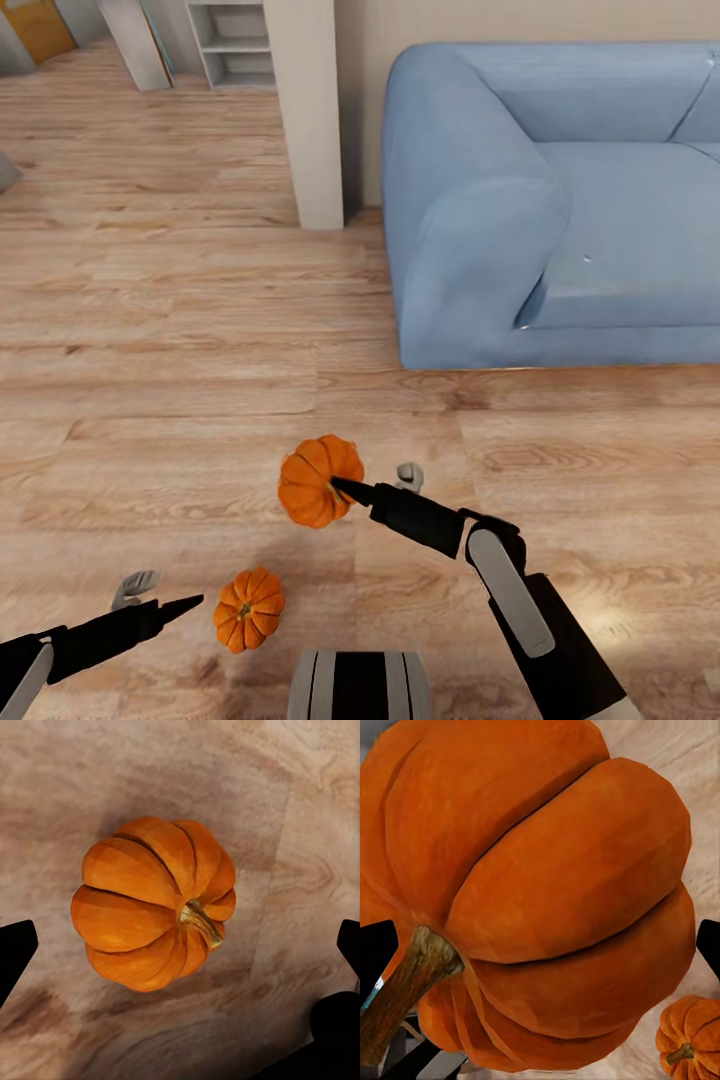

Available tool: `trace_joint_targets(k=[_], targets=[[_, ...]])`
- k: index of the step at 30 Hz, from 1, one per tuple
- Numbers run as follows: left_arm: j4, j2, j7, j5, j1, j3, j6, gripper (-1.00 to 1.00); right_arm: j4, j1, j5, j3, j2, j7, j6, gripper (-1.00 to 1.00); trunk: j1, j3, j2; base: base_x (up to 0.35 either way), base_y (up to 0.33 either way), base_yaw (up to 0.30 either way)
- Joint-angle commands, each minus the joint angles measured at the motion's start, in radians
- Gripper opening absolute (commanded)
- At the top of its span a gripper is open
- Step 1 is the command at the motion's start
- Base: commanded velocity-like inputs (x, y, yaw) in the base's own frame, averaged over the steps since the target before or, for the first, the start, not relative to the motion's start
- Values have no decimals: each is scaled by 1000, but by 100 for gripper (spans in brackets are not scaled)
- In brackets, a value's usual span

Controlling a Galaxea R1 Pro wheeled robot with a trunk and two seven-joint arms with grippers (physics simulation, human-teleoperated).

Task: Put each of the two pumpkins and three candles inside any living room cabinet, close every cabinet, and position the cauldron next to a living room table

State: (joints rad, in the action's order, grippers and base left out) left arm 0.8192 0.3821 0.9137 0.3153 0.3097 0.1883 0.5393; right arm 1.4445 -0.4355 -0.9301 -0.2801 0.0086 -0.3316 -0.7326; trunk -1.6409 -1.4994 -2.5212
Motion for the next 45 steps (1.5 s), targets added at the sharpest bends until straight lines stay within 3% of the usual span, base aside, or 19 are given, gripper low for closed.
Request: trace_joint_targets(k=[1,6,10,14,19,27,37,45], targets=[[0,0,0,0,0,0,-3,100,35,4,1,3,-3,-8,-2,-100,0,-4,0,0,0,0],[0,0,2,1,0,1,-6,100,101,37,-1,48,-11,-85,-13,-100,-3,-23,-1,0,0,0],[0,0,2,1,0,3,-7,100,120,43,-4,71,-32,-133,-85,-100,-4,-39,-2,0,0,0],[0,0,2,1,0,3,-7,100,138,44,-5,73,-44,-293,-114,-100,-6,-54,-3,0,0,0],[0,0,3,1,0,3,-8,100,142,44,0,77,-47,-388,-107,-100,-9,-74,-4,0,0,0],[0,0,8,2,0,3,-9,100,131,44,7,77,-37,-403,-94,-100,-12,-105,-6,0,0,0],[0,0,32,2,0,3,-9,100,85,50,9,75,-33,-400,8,-100,-17,-143,-9,0,0,0],[0,-6,36,3,0,6,-9,100,72,50,9,72,-32,-398,16,-100,-20,-174,-11,0,0,0]])
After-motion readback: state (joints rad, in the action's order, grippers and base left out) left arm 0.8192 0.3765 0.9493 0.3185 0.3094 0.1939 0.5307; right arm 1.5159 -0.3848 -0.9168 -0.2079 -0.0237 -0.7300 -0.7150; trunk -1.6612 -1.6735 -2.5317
